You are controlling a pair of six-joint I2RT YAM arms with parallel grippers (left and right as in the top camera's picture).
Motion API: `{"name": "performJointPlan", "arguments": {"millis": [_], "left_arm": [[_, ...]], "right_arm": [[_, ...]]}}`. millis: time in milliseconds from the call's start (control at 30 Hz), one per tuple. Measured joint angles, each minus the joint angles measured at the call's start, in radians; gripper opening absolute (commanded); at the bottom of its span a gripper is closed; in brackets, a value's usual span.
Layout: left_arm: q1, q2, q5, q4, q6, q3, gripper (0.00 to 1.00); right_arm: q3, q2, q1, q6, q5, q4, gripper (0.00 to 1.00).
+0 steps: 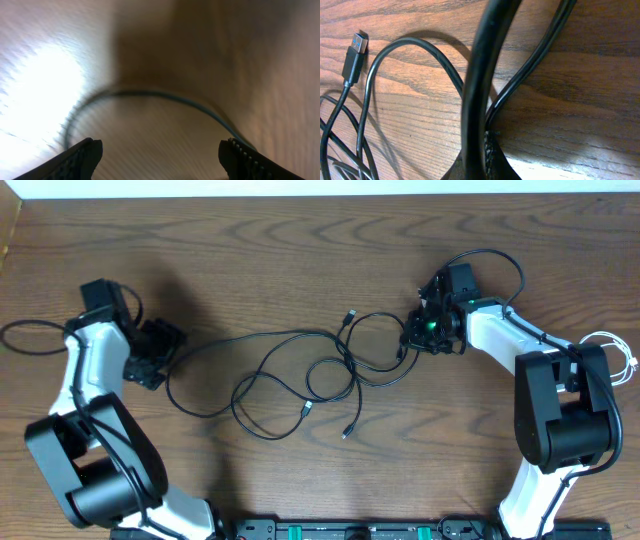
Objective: Untangle cables
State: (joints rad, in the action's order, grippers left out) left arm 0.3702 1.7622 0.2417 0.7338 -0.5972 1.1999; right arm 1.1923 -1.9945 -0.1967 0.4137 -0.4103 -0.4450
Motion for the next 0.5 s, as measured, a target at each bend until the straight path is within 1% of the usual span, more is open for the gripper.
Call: {"name": "performJointPlan", "arguments": {"millis": [133, 333, 500], "left_arm": [[-0.117, -0.026, 0.004, -0.013, 0.003, 0.000, 0.80], [-0.314, -0.026, 0.012, -0.092, 0.003, 0.000, 0.80], [-0.440, -0.026, 0.004, -0.137, -0.010, 0.000, 0.80]], "right_arm": [[0.000, 0.000, 0.000, 0.000, 0.000, 0.000, 0.01], [0.000, 0.000, 0.000, 0.000, 0.000, 0.000, 0.01], [0.000, 0.000, 0.000, 0.000, 0.000, 0.000, 0.01]]}}
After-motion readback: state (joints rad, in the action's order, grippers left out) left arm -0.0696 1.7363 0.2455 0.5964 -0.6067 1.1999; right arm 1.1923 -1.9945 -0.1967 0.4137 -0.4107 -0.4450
